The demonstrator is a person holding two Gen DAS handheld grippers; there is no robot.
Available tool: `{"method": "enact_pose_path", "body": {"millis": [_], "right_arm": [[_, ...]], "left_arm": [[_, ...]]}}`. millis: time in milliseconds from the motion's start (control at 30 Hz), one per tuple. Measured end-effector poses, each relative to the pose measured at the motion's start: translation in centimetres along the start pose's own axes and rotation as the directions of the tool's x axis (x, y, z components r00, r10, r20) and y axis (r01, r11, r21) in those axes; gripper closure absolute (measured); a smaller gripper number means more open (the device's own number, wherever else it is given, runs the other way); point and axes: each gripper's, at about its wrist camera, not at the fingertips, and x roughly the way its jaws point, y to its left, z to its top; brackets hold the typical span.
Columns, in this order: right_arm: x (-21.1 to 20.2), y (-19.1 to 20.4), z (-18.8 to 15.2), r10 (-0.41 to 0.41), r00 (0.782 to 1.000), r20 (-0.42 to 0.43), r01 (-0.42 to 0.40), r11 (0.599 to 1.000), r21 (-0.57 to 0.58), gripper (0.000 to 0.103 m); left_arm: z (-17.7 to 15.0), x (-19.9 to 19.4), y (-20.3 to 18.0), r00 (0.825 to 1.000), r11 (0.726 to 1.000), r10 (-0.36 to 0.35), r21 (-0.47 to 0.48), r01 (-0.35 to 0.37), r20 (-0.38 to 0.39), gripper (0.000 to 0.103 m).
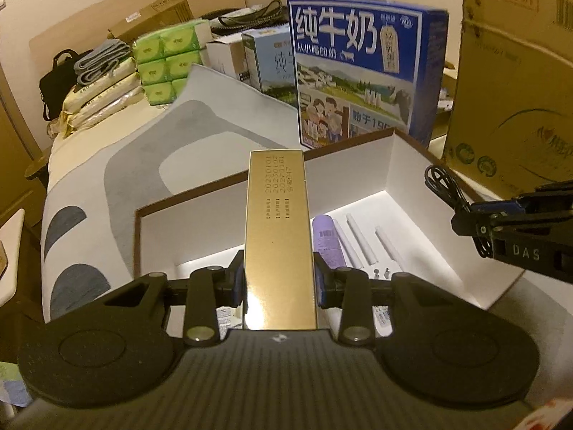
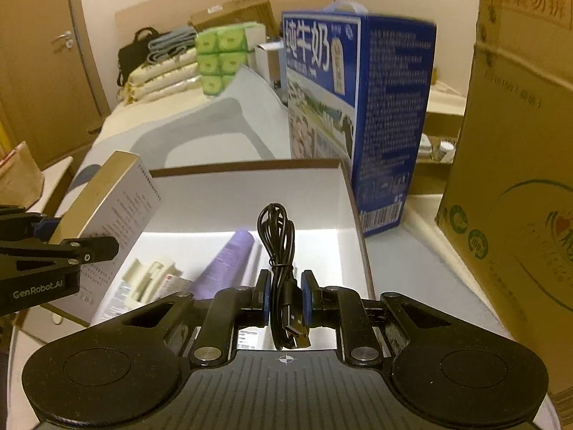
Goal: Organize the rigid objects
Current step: 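Carry the gold box and black cable over the brown box and lower them, then open both tools to release the gold box and cable into the box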
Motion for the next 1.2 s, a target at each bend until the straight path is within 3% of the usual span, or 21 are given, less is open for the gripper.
{"method": "enact_pose_path", "body": {"millis": [333,533,600,667,767,1200], "right_arm": [[2.8,-1.1,-0.2,-0.021,0.999,-0.03,0.021,1.0,0.018,0.089],[3.1,-1.4,0.0,-0.05,0.999,0.002,0.05,0.998,0.029,0.088],[2.9,-1.5,0.0,-0.057,0.998,0.012,0.056,0.998,0.034,0.084],[2.5,-1.5,-0.2,-0.037,0.999,0.014,0.037,0.999,0.031,0.064],[1.5,-1.3,-0.8,-0.016,0.999,0.038,0.015,1.0,0.021,0.047],[-2.8,0.0,-2.7,0.025,0.998,0.051,-0.026,1.0,0.012,0.04]], "left_arm": [[0.2,4.1,-0.1,0.999,1.0,0.005,0.007,-0.005,-0.04,0.071],[0.4,5.4,-0.2,0.999,1.0,-0.007,0.004,0.007,-0.046,0.069],[0.4,5.5,-0.1,0.999,1.0,-0.005,0.005,0.005,-0.045,0.06],[0.2,5.2,-0.1,0.999,1.0,-0.001,0.012,0.002,-0.038,0.056],[0.0,4.7,0.2,0.999,1.0,-0.008,0.004,0.009,-0.04,0.056],[-1.6,-0.7,1.4,0.999,0.998,-0.049,-0.04,0.048,-0.021,0.052]]}}
